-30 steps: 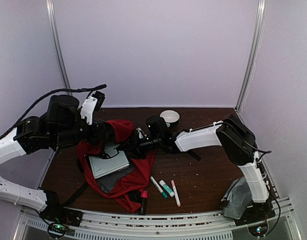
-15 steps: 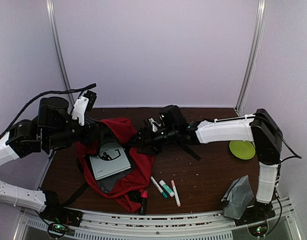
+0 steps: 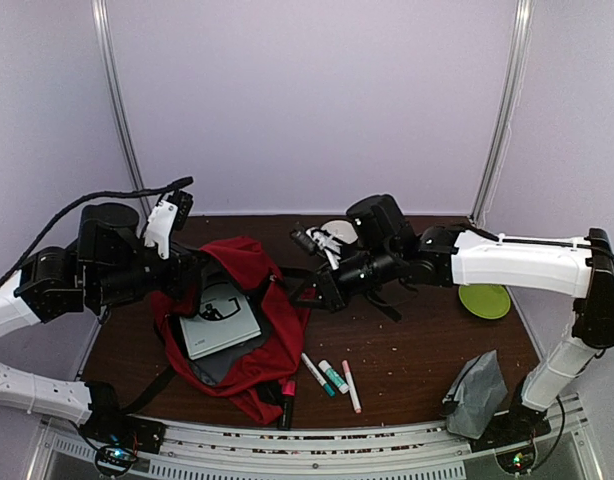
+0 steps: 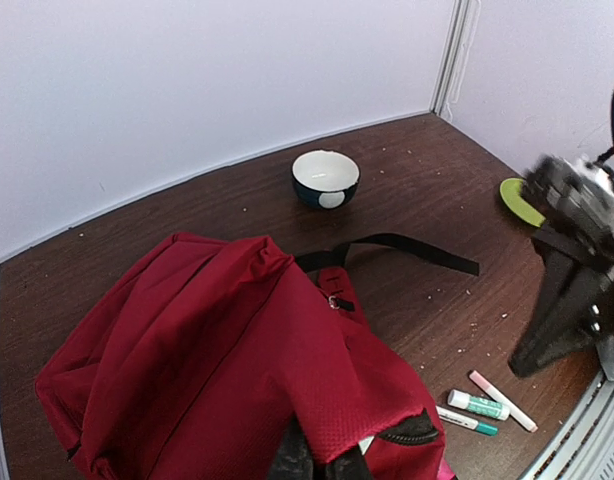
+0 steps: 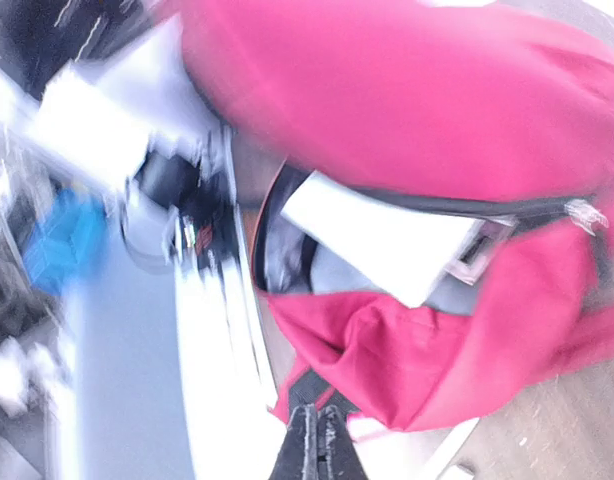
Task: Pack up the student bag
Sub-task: Place the book in the largest pocket of the bag.
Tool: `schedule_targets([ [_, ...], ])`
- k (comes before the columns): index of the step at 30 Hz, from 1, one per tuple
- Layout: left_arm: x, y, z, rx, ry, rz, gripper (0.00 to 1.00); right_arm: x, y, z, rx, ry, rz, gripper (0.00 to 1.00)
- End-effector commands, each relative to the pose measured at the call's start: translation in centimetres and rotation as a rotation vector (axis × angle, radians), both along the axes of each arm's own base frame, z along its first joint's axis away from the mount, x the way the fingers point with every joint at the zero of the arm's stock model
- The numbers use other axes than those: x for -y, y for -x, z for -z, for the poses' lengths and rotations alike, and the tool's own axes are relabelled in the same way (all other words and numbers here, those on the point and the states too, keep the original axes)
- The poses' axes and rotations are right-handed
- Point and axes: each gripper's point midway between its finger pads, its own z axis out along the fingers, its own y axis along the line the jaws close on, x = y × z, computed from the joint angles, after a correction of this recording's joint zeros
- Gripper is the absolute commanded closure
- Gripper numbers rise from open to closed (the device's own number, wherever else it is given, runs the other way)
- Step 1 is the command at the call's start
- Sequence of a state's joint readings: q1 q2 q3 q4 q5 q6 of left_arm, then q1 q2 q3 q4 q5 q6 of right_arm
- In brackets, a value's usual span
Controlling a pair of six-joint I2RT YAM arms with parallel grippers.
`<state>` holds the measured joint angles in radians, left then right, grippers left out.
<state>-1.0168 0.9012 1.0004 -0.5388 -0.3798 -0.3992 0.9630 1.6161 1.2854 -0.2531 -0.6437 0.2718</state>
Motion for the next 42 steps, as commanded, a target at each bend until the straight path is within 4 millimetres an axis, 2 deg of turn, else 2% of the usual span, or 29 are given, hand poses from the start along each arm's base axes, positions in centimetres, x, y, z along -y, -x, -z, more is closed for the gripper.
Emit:
schedule_targets([
  [1, 0.6, -0.3, -1.9, 0.044, 0.087, -0.009, 1.00, -0.4, 3.7, 2.7, 0.343, 0.145, -0.224, 1.00],
  [3, 0.5, -0.4, -1.9, 0.043, 0.083, -0.015, 1.00, -0.9, 4.0, 3.6, 0.460, 0.192, -0.256, 1.00],
  [6, 0.1, -0.5, -2.0, 0.041, 0.080, -0.036, 1.00, -2.0, 3.4, 4.5, 0.624, 0.247, -0.232, 1.00],
  [10, -0.3, -0.4, -2.3, 0.044, 0.088, -0.045, 1.00, -4.4, 3.2, 5.5, 0.733, 0.284, -0.249, 1.00],
  [16, -0.8, -0.2, -2.4, 0.039, 0.108, -0.058, 1.00, -7.3, 2.9, 8.3, 0.674, 0.356, -0.319, 1.00],
  [22, -1.5, 0.2, -2.8, 0.047, 0.130, -0.063, 1.00, -9.1, 1.0, 11.6, 0.658, 0.447, -0.305, 1.00],
  [27, -1.6, 0.5, -3.1, 0.042, 0.135, -0.049, 1.00, -10.8, -1.8, 12.0, 0.581, 0.438, -0.252, 1.00],
  [34, -1.4, 0.6, -2.4, 0.025, 0.134, -0.047, 1.00, -13.5, -6.6, 11.0, 0.603, 0.417, -0.160, 1.00],
  [37, -1.2, 0.6, -2.3, 0.022, 0.139, -0.040, 1.00, -14.0, -8.3, 11.6, 0.639, 0.431, -0.118, 1.00],
  [39, -1.1, 0.6, -2.3, 0.020, 0.139, -0.035, 1.00, -14.1, -8.7, 11.8, 0.652, 0.435, -0.106, 1.00],
  [42, -1.0, 0.6, -2.2, 0.017, 0.138, -0.031, 1.00, -13.9, -8.2, 11.9, 0.631, 0.434, -0.120, 1.00],
])
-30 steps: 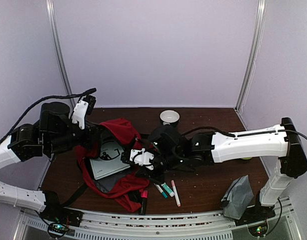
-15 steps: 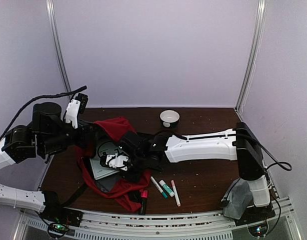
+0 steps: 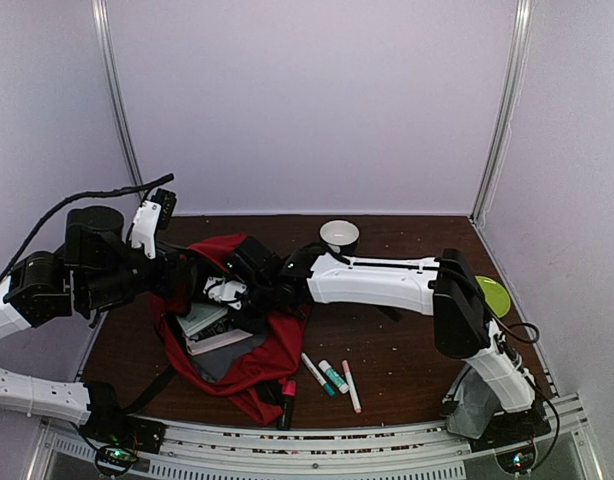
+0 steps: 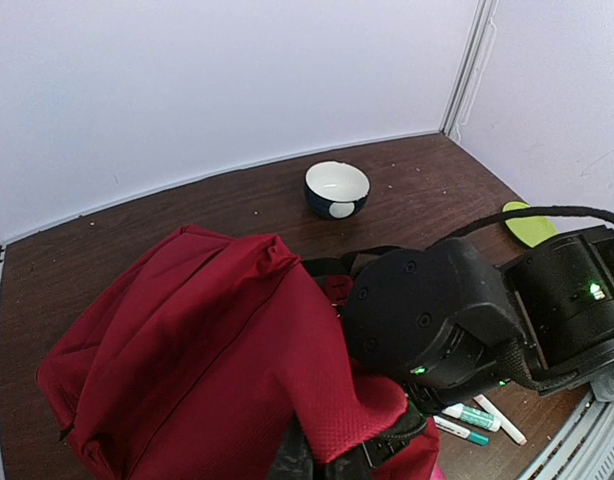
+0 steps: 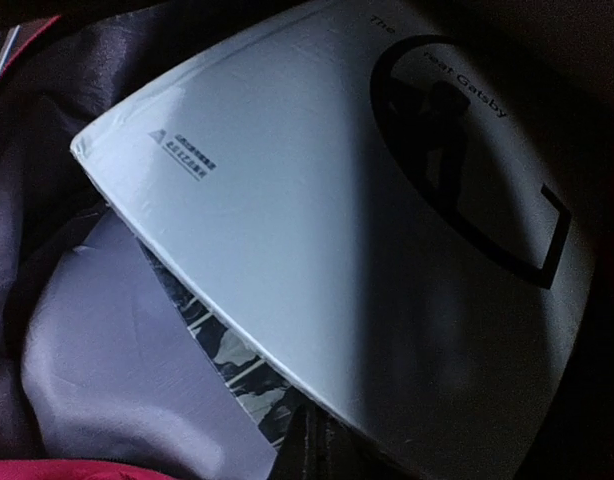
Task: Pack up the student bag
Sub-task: Place the book in the largest pocket of the bag.
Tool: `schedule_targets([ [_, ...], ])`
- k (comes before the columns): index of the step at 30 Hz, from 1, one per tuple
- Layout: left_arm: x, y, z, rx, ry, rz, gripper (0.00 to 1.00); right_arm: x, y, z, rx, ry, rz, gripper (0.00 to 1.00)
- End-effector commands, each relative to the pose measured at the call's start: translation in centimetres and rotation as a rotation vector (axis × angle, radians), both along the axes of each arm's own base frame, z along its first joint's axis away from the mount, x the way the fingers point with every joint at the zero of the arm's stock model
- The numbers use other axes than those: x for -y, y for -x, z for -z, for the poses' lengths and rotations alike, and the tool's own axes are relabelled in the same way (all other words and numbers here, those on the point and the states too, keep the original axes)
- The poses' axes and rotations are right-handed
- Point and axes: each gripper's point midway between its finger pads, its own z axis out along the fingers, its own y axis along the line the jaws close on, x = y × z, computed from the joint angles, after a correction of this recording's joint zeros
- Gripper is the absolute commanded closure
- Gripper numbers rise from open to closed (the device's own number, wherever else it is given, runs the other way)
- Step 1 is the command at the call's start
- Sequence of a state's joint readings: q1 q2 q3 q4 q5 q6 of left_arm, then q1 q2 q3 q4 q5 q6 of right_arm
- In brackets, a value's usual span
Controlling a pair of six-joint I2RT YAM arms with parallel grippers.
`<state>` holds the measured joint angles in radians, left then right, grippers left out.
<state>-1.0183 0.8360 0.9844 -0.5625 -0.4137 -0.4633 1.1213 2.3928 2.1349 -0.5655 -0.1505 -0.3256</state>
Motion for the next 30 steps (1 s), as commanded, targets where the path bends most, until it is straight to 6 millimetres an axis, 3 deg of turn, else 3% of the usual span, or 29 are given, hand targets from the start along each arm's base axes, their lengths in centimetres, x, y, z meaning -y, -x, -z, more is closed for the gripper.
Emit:
schedule_targets([
  [1, 0.7, 0.2, -1.5, 0.028, 0.074, 0.020, 1.00, 0.1, -0.5, -0.8, 0.005, -0.016, 0.025, 1.00],
  [3, 0.5, 0.1, -1.4, 0.031, 0.070, 0.012, 1.00, 0.7, 1.0, -1.7, -0.035, -0.036, -0.015, 1.00],
  [8, 0.3, -0.2, -1.2, 0.046, 0.051, -0.003, 1.00, 4.8, 5.6, -3.9, -0.122, -0.047, -0.126, 0.98],
  [14, 1.4, -0.5, 1.1, 0.015, -0.016, 0.026, 1.00, 14.7, 11.0, -4.1, -0.180, 0.090, -0.242, 0.68],
  [16, 2.1, -0.5, 2.4, -0.004, -0.044, 0.046, 1.00, 18.6, 12.4, -3.9, -0.210, 0.155, -0.287, 0.64],
  [21, 3.6, -0.7, 5.4, -0.059, -0.102, 0.084, 1.00, 29.0, 12.5, -3.2, -0.280, 0.257, -0.259, 0.60],
  [22, 3.8, -0.7, 5.9, -0.065, -0.109, 0.088, 1.00, 31.0, 12.3, -3.7, -0.282, 0.248, -0.248, 0.59],
  [27, 5.3, -0.4, 8.3, -0.098, -0.118, 0.150, 1.00, 39.4, 13.4, -4.0, -0.265, 0.270, -0.231, 0.30],
  [30, 5.6, -0.5, 9.5, -0.123, -0.142, 0.152, 1.00, 44.4, 14.7, -2.0, -0.226, 0.453, -0.265, 0.22],
])
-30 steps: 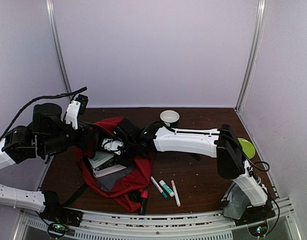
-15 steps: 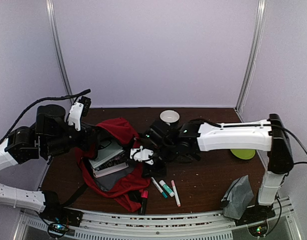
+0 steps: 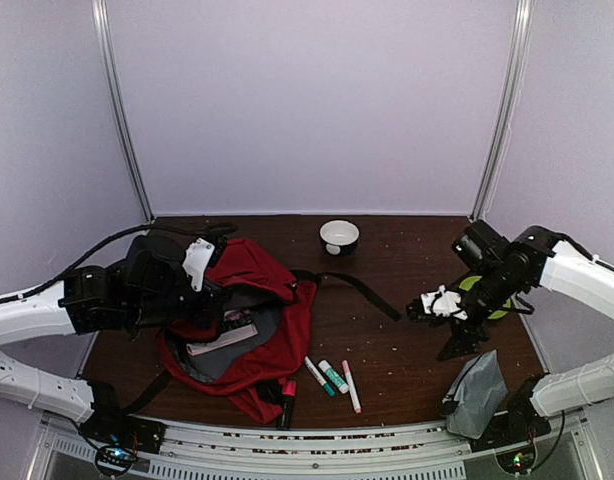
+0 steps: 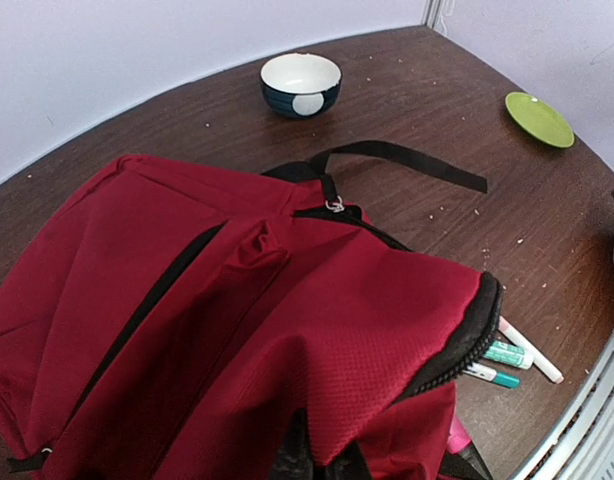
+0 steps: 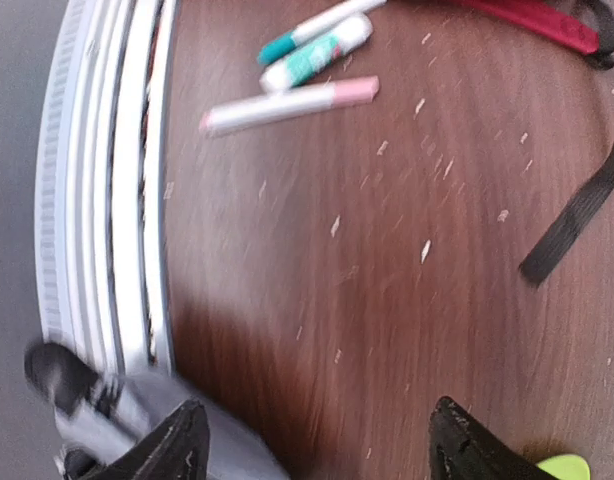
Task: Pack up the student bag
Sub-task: Place the book in the largest pocket of the bag, then move the pencil case to the corner of the board.
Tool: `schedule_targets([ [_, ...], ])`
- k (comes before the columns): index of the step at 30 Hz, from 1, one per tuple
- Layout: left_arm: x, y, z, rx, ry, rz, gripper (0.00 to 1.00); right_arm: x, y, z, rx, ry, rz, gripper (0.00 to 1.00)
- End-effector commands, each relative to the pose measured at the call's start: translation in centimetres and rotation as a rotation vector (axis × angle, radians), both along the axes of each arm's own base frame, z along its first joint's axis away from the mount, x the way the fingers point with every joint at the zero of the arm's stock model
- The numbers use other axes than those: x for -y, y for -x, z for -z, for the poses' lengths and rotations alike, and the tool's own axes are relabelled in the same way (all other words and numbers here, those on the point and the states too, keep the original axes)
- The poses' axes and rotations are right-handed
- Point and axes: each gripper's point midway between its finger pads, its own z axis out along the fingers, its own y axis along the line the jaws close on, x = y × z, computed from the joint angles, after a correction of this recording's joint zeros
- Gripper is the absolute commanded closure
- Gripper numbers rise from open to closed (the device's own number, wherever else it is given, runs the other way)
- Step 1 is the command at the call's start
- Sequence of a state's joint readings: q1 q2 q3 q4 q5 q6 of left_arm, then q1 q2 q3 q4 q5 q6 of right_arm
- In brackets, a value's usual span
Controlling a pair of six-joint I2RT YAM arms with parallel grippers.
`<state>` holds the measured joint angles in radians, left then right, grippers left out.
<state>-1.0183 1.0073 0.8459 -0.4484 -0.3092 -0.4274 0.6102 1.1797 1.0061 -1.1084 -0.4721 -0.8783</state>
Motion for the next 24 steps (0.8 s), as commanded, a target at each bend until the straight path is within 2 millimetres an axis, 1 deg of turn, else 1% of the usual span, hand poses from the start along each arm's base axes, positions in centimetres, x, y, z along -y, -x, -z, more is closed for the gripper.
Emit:
schedule_targets([
  [1, 1.6, -0.1, 0.8, -0.007, 0.014, 0.041, 1.00, 7.2, 4.0, 2.7, -0.003, 0.240, -0.175, 0.22],
  [3, 1.8, -0.1, 1.4, -0.022, 0.002, 0.041, 1.00, 9.8, 4.5, 4.1, 0.001, 0.323, -0.194, 0.21],
  [4, 1.9, -0.1, 1.7, -0.029, -0.001, 0.043, 1.00, 10.9, 4.5, 4.5, 0.013, 0.366, -0.197, 0.22],
  [6, 2.1, 0.0, 2.2, -0.041, 0.002, 0.045, 1.00, 11.9, 4.7, 5.2, 0.018, 0.408, -0.221, 0.22],
  [7, 2.3, 0.0, 2.3, -0.047, 0.011, 0.050, 1.00, 12.1, 4.7, 5.5, 0.017, 0.416, -0.229, 0.22],
  [9, 2.6, 0.1, 2.2, -0.050, 0.037, 0.060, 1.00, 12.0, 4.6, 5.8, 0.010, 0.416, -0.233, 0.22],
  [12, 2.7, 0.1, 2.1, -0.047, 0.044, 0.060, 1.00, 11.5, 4.5, 6.3, -0.038, 0.406, -0.245, 0.22],
  [18, 2.5, 0.3, 2.4, -0.057, 0.032, 0.060, 1.00, 10.7, 4.8, 7.1, -0.167, 0.395, -0.262, 0.29],
  [21, 2.3, 0.3, 2.3, -0.054, 0.038, 0.056, 1.00, 10.3, 4.8, 7.1, -0.191, 0.385, -0.272, 0.38],
  [23, 2.1, 0.3, 2.0, -0.047, 0.044, 0.050, 1.00, 9.8, 4.6, 6.7, -0.196, 0.369, -0.265, 0.48],
  [24, 2.0, 0.3, 1.9, -0.042, 0.048, 0.048, 1.00, 9.5, 4.4, 6.4, -0.197, 0.355, -0.258, 0.56],
])
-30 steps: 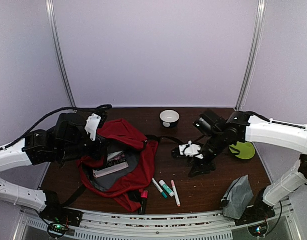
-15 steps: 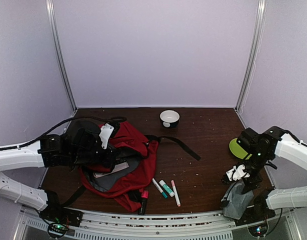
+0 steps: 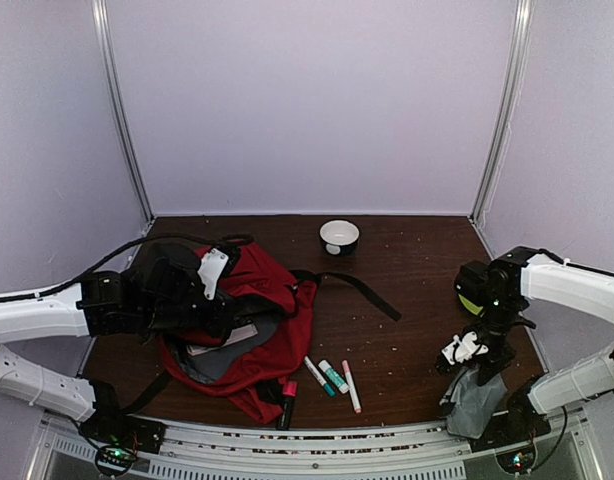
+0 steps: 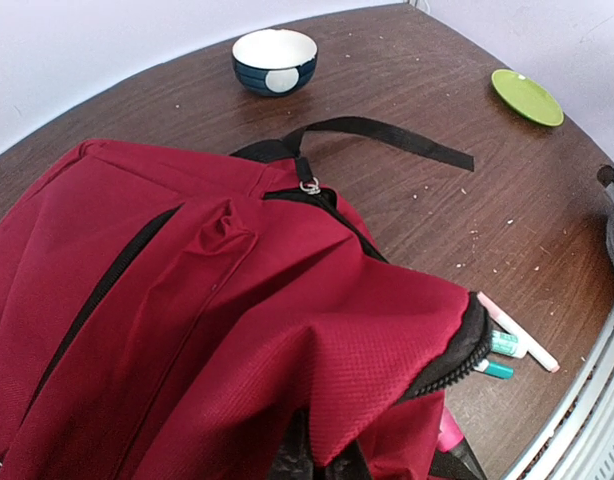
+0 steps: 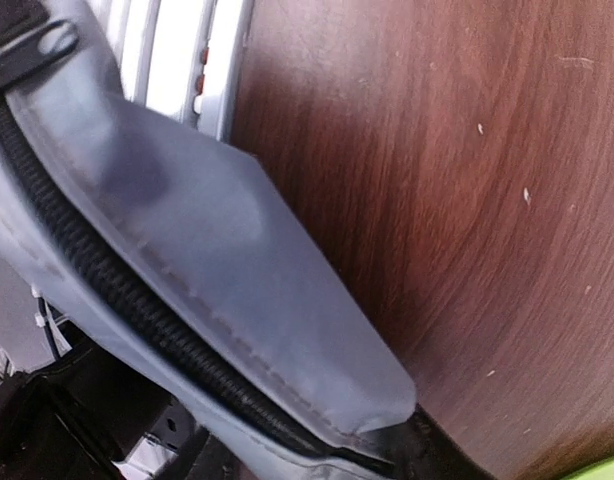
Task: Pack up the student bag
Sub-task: Move the pencil case to the corner of the board.
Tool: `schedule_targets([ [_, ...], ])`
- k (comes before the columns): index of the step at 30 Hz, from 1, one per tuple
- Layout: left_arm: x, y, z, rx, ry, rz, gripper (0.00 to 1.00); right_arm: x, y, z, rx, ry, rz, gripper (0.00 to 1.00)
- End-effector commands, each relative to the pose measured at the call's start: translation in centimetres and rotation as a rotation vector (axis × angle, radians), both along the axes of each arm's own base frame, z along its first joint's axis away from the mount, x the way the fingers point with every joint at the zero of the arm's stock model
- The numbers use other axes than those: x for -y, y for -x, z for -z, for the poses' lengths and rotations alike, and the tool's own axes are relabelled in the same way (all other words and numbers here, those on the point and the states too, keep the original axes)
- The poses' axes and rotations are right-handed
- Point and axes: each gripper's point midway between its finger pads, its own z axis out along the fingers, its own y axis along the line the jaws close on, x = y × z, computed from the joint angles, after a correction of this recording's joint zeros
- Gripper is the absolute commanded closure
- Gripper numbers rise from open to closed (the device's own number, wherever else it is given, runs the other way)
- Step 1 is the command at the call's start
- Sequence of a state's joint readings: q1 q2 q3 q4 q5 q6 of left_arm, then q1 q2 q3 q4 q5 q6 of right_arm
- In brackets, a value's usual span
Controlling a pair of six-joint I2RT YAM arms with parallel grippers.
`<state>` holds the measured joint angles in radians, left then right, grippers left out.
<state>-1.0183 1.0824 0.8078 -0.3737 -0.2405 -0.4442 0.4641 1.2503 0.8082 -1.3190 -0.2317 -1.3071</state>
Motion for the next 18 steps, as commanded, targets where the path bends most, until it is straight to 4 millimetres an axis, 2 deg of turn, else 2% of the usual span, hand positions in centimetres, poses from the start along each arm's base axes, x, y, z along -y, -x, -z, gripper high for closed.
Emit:
schedule_targets([
  [1, 0.0, 0.1, -1.1, 0.025, 0.052, -0.002, 1.00, -1.4, -0.4, -1.5, -0.017, -0.063, 0.021, 0.67],
  [4, -0.2, 0.0, -1.8, 0.045, 0.053, -0.005, 1.00, -3.1, -1.7, -2.6, 0.017, -0.118, 0.074, 0.96],
  [5, -0.3, 0.0, -2.1, 0.052, 0.052, -0.010, 1.00, -3.7, -2.3, -3.1, 0.031, -0.141, 0.097, 1.00],
  [9, -0.7, -0.2, -3.0, 0.077, 0.043, -0.018, 1.00, -6.4, -6.1, -6.0, 0.168, -0.233, 0.241, 1.00],
  [12, -0.6, -0.3, -3.5, 0.088, 0.046, -0.017, 1.00, -7.3, -8.5, -7.6, 0.256, -0.284, 0.321, 1.00],
  [14, -0.5, -0.4, -3.6, 0.090, 0.043, -0.013, 1.00, -7.4, -9.6, -7.4, 0.307, -0.290, 0.367, 1.00],
  [18, -0.4, -0.4, -3.7, 0.089, 0.039, -0.011, 1.00, -6.8, -9.5, -4.9, 0.296, -0.250, 0.379, 0.99],
])
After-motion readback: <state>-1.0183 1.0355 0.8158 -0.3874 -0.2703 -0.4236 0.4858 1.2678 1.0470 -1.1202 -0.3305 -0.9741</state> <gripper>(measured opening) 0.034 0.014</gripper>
